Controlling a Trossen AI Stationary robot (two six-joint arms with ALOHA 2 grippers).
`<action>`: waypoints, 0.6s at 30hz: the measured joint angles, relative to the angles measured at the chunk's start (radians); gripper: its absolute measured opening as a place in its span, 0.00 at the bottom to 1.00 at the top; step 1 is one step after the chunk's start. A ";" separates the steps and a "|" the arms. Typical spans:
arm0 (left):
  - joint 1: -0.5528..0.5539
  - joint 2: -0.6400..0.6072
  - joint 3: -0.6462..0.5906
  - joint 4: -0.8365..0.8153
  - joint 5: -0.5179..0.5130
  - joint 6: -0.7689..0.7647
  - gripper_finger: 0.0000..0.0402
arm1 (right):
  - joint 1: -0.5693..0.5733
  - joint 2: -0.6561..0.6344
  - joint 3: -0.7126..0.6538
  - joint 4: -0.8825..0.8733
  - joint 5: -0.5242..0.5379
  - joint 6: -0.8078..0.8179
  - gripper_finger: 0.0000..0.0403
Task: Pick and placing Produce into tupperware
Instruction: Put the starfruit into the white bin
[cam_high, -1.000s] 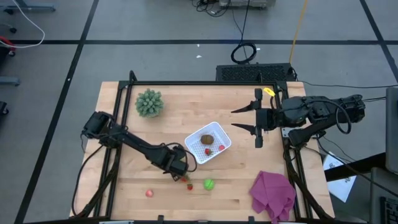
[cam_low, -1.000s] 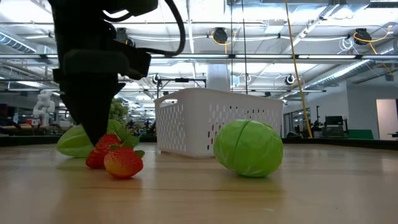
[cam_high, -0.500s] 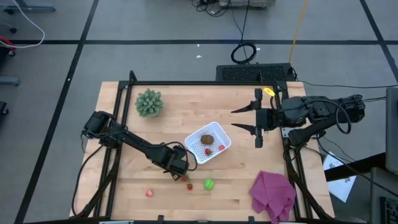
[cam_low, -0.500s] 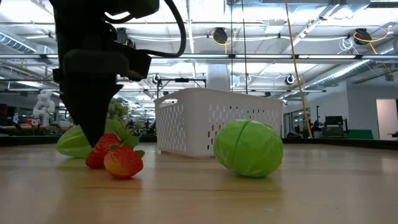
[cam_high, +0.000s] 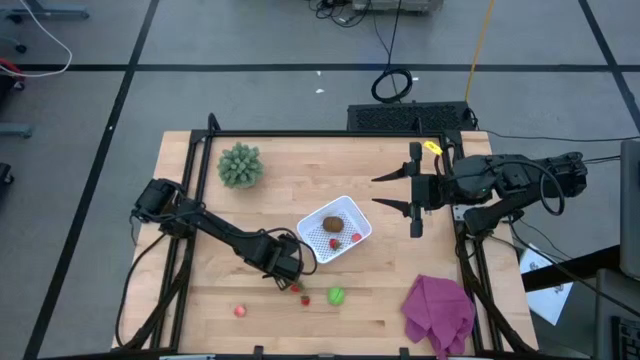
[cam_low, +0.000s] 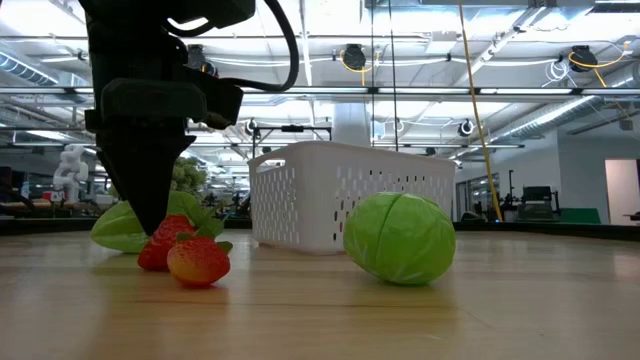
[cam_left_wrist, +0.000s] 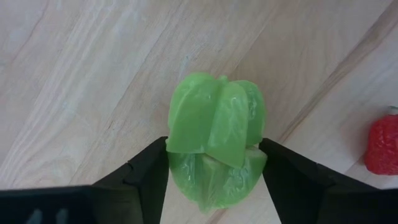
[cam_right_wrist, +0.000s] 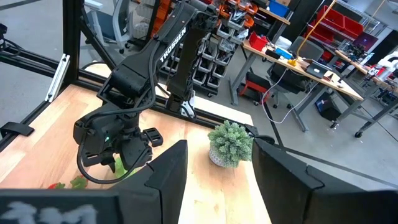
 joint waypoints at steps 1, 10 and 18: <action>0.000 0.000 0.000 0.000 0.000 0.000 0.55 | 0.000 0.000 0.000 0.000 0.000 0.000 0.42; 0.000 0.000 0.000 0.000 -0.004 0.000 0.57 | 0.000 0.000 0.000 0.000 0.000 0.000 0.42; 0.000 0.000 0.031 -0.004 -0.005 0.021 0.58 | 0.000 0.000 0.000 0.001 0.000 0.000 0.42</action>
